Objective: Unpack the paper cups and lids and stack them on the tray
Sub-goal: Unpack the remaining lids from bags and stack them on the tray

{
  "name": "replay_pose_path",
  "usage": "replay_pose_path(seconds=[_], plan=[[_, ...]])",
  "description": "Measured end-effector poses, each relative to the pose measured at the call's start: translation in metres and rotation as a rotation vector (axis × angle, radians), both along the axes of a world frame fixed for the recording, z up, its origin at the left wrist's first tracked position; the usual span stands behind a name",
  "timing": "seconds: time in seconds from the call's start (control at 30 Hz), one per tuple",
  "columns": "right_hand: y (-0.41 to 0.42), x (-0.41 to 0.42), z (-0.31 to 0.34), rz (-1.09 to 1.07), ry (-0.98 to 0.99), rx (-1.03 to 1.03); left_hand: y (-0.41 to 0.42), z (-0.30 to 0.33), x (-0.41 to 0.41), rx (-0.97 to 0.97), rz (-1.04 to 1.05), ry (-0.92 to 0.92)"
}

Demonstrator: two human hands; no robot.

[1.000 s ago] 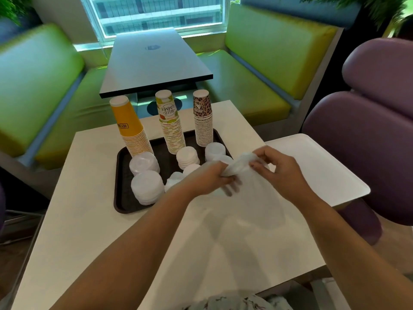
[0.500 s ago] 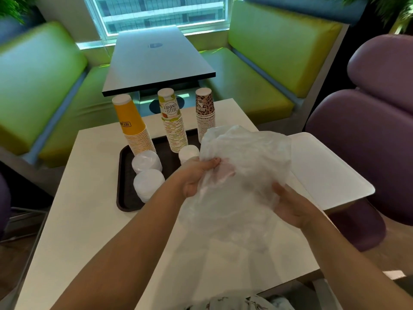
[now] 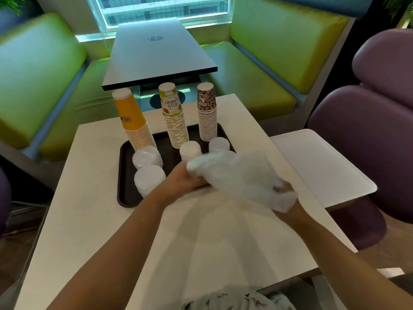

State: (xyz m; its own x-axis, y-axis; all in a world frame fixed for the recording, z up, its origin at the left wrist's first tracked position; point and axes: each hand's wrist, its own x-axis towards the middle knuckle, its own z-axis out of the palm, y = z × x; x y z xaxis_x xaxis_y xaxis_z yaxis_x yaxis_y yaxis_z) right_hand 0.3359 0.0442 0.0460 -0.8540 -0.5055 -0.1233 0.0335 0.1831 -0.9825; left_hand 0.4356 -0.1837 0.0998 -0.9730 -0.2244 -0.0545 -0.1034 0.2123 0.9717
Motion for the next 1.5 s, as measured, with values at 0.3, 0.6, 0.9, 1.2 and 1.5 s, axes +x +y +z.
replay_pose_path(seconds=[0.3, 0.6, 0.9, 1.2, 1.5], plan=[[0.024, 0.023, -0.064, 0.406, 0.094, 0.455, 0.013, -0.090, 0.034, -0.061, -0.080, -0.413], [0.011, 0.014, -0.085, 0.029, 0.134, 0.663, 0.020, -0.128, 0.017, -0.196, 0.257, -0.593], [0.010, 0.012, -0.093, -0.222, 0.524, 0.599, 0.022, -0.128, 0.009, -0.381, 0.214, -0.687], [-0.029, 0.058, -0.096, 0.620, 0.769, 0.839, 0.036, -0.130, 0.011, -0.214, 0.151, -0.671], [-0.015, 0.045, -0.107, 0.550, 0.788, 0.925, 0.042, -0.132, 0.022, -0.243, 0.131, -0.646]])
